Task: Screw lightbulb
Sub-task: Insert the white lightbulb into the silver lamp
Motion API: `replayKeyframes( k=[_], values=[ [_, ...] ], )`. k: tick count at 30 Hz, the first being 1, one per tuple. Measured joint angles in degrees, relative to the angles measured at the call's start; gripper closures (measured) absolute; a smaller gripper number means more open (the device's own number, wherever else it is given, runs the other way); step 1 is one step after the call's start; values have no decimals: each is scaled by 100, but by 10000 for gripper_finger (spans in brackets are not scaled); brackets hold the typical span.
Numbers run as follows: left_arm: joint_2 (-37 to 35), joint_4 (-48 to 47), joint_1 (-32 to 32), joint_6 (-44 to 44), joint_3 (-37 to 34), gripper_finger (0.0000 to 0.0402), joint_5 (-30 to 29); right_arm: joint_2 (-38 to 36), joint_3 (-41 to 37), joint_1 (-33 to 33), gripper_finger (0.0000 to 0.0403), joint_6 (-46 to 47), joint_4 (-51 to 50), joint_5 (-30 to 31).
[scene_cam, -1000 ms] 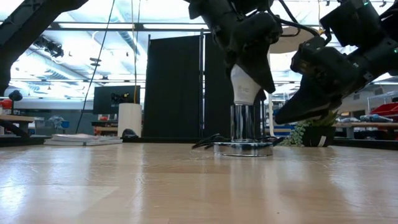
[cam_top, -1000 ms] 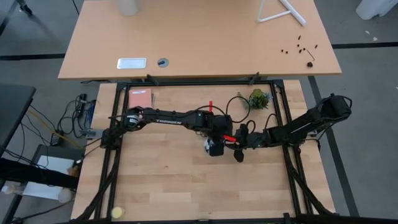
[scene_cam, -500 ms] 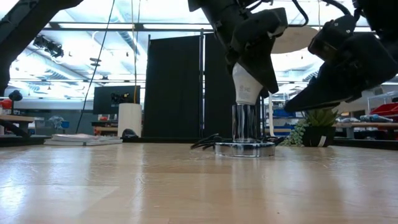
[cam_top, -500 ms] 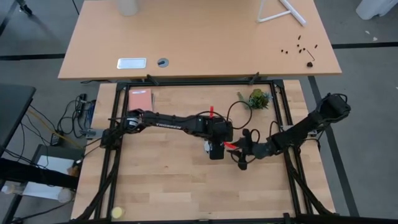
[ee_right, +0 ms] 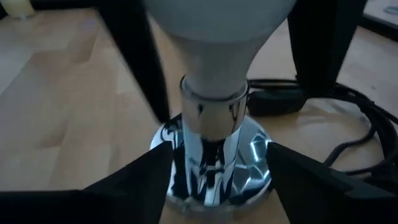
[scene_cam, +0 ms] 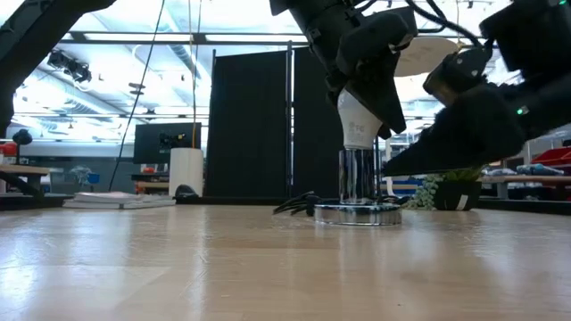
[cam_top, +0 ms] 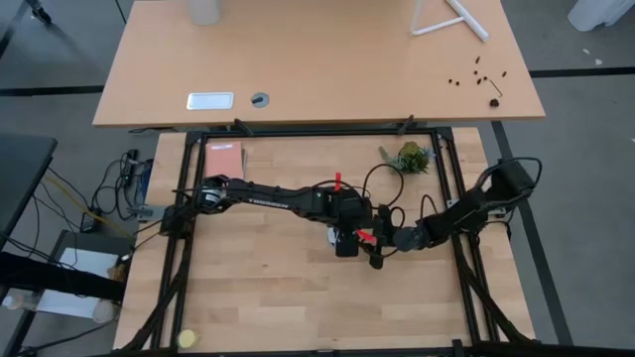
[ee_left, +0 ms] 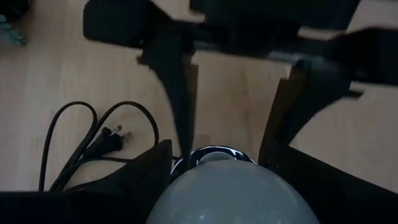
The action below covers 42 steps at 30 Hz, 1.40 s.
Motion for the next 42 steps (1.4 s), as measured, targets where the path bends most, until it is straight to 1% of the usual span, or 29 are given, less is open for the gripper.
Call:
replayKeyframes(
  k=[3,5,10,16,19,22,26,29,31,33,36,40,42],
  values=[
    [0,-8,-19,-20,0,138,2,400,0,-110,110,-113,698,46],
    [0,3,-40,-22,0,138,-6,647,0,-178,102,-276,1188,-98],
    [0,7,-50,-31,0,138,-31,1142,0,-295,103,-502,2032,-375],
    [0,98,-48,-33,-2,138,-31,1483,42,-410,130,-600,2432,-480],
    [0,207,-48,-33,-4,138,-31,1595,156,-494,152,-601,2451,-701],
    [0,194,-48,-36,-4,138,-31,1593,175,-532,177,-628,2436,-830],
    [0,196,-48,-43,-4,138,-35,1457,-70,-532,211,-674,2462,-834],
    [-2,213,-45,-68,-4,138,-52,1332,-316,-531,224,-516,2497,-845],
    [-4,227,-44,-68,-4,138,-63,1237,-464,-526,224,-424,2531,-851],
    [-4,246,-44,-69,-4,138,-68,1149,-545,-508,215,-377,2500,-858],
    [-4,377,-45,-71,-4,138,-42,1071,-559,-473,193,-354,2441,-861],
    [-4,487,-48,-71,-4,138,-24,1085,-421,-458,162,-422,2292,-1144],
    [-4,452,-50,-96,-4,138,-24,1088,-353,-458,151,-425,2135,-1175]
  ],
)
